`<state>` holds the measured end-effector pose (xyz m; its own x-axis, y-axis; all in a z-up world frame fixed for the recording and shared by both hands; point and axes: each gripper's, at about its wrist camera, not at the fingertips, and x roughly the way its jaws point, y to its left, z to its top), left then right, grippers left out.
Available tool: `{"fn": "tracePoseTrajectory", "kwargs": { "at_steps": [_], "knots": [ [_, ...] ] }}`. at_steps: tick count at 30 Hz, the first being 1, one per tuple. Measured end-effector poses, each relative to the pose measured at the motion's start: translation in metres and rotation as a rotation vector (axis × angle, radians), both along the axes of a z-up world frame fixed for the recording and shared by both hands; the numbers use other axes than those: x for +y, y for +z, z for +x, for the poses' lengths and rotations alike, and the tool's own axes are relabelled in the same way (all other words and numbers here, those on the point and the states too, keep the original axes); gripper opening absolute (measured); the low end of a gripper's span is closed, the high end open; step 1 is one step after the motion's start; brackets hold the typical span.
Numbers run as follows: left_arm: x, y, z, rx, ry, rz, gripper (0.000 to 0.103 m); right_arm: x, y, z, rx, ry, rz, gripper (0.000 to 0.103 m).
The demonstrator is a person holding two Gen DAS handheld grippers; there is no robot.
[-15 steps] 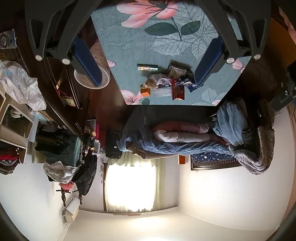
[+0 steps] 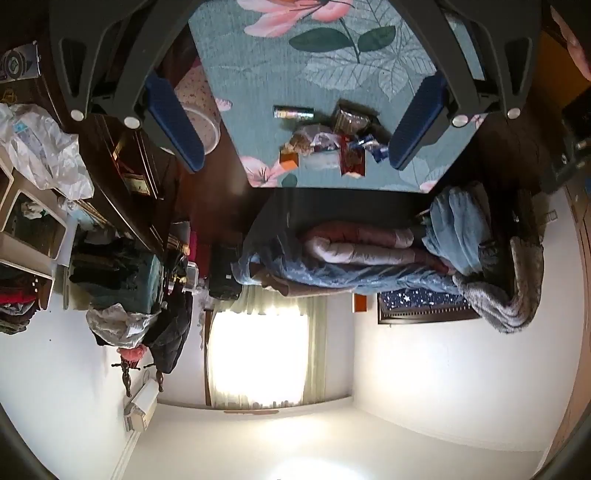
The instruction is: Collect trash
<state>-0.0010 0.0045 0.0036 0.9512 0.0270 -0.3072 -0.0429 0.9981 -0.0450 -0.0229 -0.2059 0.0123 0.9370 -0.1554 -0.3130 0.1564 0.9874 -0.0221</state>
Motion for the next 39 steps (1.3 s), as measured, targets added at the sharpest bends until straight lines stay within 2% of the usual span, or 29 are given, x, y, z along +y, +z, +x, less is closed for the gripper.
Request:
{"fn": "tracePoseTrajectory", "kwargs": {
  "at_steps": [11, 39],
  "knots": [
    [0.004, 0.007, -0.002, -0.005, -0.002, -0.007, 0.099, 0.001, 0.012, -0.001, -0.019, 0.002, -0.001, 0.1],
    [-0.004, 0.008, 0.001, 0.003, -0.004, 0.006, 0.099, -0.007, 0.003, 0.001, 0.014, 0.007, 0.003, 0.1]
  ]
}}
